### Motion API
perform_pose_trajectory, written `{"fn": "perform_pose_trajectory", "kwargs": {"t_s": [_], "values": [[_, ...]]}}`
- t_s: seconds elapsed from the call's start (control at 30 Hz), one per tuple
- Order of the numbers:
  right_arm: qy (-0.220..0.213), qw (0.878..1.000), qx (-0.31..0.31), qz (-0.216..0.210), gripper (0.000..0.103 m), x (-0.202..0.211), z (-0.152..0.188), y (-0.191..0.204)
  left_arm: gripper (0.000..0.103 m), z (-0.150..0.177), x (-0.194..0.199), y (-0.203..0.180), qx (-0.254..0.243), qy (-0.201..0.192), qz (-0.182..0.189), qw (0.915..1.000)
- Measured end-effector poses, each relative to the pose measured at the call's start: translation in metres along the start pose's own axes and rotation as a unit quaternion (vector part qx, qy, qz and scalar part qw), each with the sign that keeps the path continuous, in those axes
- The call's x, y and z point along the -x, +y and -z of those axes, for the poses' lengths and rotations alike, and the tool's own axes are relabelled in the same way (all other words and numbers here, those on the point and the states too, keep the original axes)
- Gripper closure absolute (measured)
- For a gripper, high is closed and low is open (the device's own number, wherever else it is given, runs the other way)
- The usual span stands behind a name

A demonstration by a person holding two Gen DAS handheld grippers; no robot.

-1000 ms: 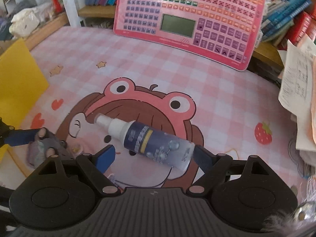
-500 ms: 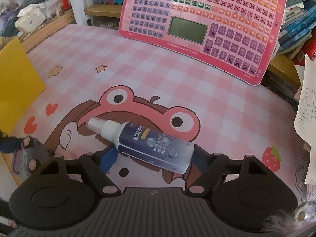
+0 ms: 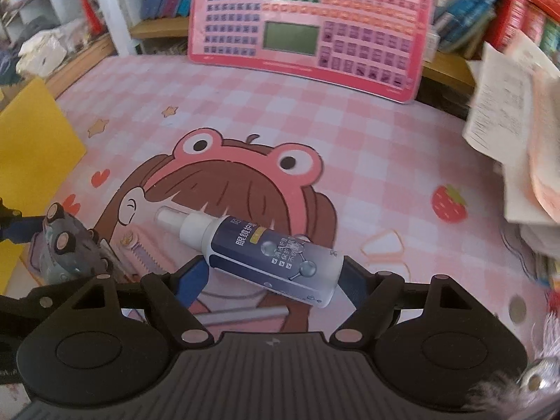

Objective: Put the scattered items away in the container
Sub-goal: 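Close the left gripper on the toy truck while the right gripper grasps the spray bottle, then carry the toy truck and spray bottle together over the yellow box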

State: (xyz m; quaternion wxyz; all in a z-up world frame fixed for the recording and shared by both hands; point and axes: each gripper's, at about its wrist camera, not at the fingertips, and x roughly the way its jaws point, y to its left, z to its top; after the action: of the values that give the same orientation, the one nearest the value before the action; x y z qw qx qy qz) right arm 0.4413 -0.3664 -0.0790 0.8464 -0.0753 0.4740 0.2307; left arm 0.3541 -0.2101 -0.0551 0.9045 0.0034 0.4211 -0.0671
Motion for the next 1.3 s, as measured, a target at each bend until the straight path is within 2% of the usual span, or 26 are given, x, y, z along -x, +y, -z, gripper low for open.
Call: {"fn": "perform_pose_trajectory", "kwargs": {"t_s": [0.33, 0.63, 1.0, 1.3], "values": [[-0.014, 0.999, -0.046, -0.005, 0.024, 0.038, 0.027, 0.005, 0.039, 0.014, 0.035, -0.001, 0.001, -0.011, 0.017, 0.9998], [-0.012, 0.997, -0.071, 0.011, 0.024, 0.064, 0.058, 0.028, 0.039, 0.035, 0.068, 0.003, -0.013, -0.022, 0.046, 0.9986], [-0.022, 0.993, -0.105, 0.04, 0.024, 0.102, 0.098, 0.08, 0.039, 0.072, 0.117, 0.021, -0.035, -0.044, 0.101, 0.9933], [-0.012, 0.99, -0.129, 0.046, 0.024, 0.122, 0.134, 0.139, 0.039, 0.114, 0.157, 0.065, -0.018, -0.048, 0.112, 0.9924]]}}
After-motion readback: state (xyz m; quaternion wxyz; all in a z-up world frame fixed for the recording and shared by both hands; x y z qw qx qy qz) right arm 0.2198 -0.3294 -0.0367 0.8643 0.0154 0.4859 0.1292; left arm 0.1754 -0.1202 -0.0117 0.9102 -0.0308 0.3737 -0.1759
